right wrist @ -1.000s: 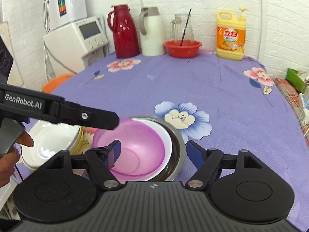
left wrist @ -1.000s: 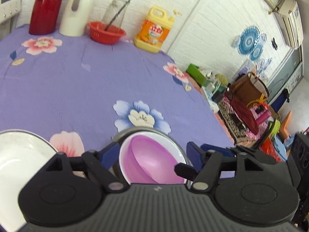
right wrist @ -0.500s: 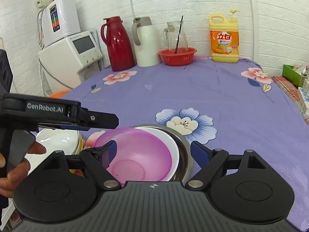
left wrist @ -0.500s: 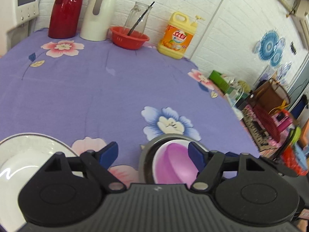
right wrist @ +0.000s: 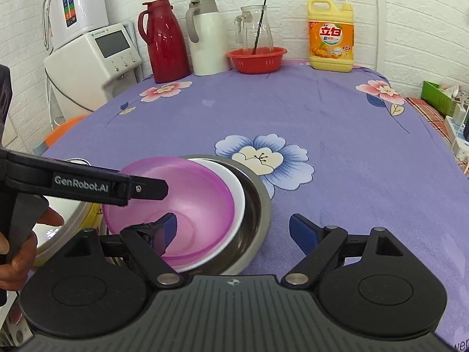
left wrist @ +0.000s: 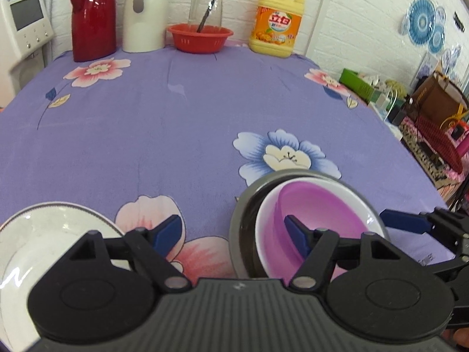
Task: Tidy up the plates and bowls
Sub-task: 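Grasp the steel basin rim with the left gripper and lift the nested bowls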
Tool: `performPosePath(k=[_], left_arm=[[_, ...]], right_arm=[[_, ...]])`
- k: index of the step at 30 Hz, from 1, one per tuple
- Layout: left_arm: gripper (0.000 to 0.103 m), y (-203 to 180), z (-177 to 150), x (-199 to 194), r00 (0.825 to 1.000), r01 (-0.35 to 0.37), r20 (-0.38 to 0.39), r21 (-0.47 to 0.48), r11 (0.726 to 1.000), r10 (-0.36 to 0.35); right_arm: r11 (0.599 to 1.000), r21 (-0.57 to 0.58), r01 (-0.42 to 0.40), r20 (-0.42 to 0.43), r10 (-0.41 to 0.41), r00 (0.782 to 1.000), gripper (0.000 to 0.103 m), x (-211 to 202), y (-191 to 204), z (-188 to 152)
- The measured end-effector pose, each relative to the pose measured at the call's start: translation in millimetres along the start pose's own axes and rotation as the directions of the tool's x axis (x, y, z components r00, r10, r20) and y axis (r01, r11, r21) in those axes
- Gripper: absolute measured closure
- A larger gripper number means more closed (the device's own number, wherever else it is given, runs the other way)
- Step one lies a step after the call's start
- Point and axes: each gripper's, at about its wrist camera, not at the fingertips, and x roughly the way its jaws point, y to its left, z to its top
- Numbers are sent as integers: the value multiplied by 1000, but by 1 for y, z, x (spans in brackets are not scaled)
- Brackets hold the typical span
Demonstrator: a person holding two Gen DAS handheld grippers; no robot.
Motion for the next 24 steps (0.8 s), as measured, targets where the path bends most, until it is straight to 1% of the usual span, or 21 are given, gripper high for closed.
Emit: performPosePath(k=[4,7,9,12,14,17,21,24], left_arm=[[33,-3,0,6,1000,-13,-9,16,1000,13],[33,-3,1,12,999,16,-41,-3,1000,-16],[32,-3,2,10,999,32,-38,-17,999,-32],[31,1,5,-2,997,73,-3,-54,996,-73],[30,2,8,-8,996,90,11,-68,994,-90],[30,-1,6,-5,997,72,-5,-44,996,-72],[30,-2,1,4,996,81,-29,-59,995,-82],[31,-6,-1,10,995,86,-43,-51,995,-88]], right_arm=[[1000,13,28,-6,-28,1000,0,0,-8,-2],[999,32,39,-4,-39,999,0,-1,-14,-1],[998,50,40,4,-40,999,0,-3,-17,0],[996,84,11,41,-15,999,0,-10,-19,1],[997,80,0,51,-4,999,0,-10,-14,2],[997,78,-17,41,13,999,0,-1,-10,2],[996,91,-19,15,18,1000,0,10,-9,-1],[996,93,-17,5,16,1000,0,14,-7,-5]])
